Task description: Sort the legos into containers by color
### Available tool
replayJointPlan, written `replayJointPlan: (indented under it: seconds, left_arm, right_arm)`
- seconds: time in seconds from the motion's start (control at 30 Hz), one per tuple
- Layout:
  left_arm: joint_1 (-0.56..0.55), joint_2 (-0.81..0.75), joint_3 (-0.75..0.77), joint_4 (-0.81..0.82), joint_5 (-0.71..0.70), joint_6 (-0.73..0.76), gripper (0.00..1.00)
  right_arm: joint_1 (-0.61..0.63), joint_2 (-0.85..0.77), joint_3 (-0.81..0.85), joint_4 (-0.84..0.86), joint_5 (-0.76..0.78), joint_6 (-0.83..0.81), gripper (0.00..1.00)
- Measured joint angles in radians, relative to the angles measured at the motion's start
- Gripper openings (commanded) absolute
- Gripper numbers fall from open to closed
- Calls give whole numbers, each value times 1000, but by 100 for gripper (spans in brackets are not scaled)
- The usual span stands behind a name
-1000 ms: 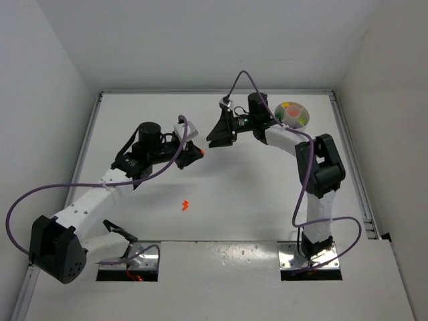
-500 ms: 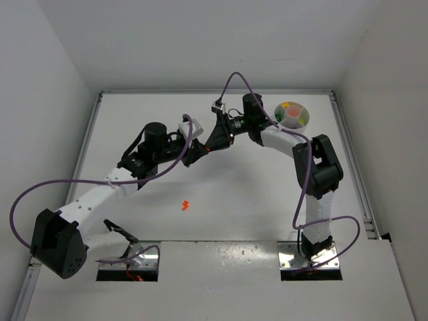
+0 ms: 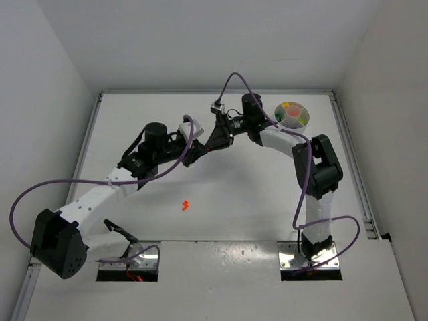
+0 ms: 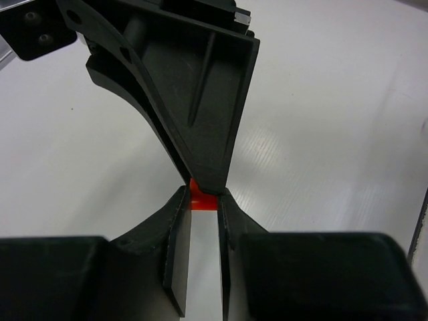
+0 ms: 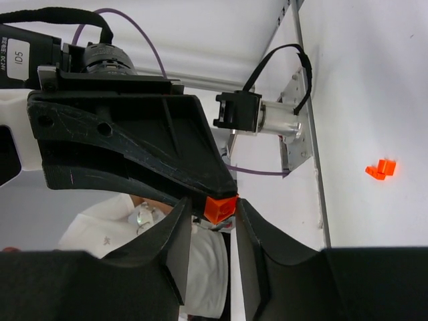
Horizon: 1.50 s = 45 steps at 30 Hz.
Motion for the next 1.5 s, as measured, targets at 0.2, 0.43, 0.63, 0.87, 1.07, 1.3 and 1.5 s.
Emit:
replayJointPlan:
  seconds: [0.2,0.43,0.63,0.87,1.07,1.3,1.5]
  left_arm:
    - [0,-1,0,1,4,-1,17]
    - [0,-1,0,-1,-2,0,55]
    - [0,-5,0,-35,-32,8,80]
    - [0,-71,-1,-138,-120,20,100]
    - [5,11,106,-268,-225,3,100]
    - [8,105,149,-335,-293,-4,100]
    - [13,211,229,-370,-341,-18,100]
  right_arm:
    - [-1,1,1,0,-2,7,12]
    - [-2,11,2,1,-11,15,0]
    - [-29,9,-8,2,-2,-4,0]
    - [-203,-14,-13,-165,98,-166,0]
    - [-365,-82,111,-576,393,-544,0]
    - [-454,-227,182,-799,824,-863,0]
    - [-493,-203,242,-852,1042,-989,0]
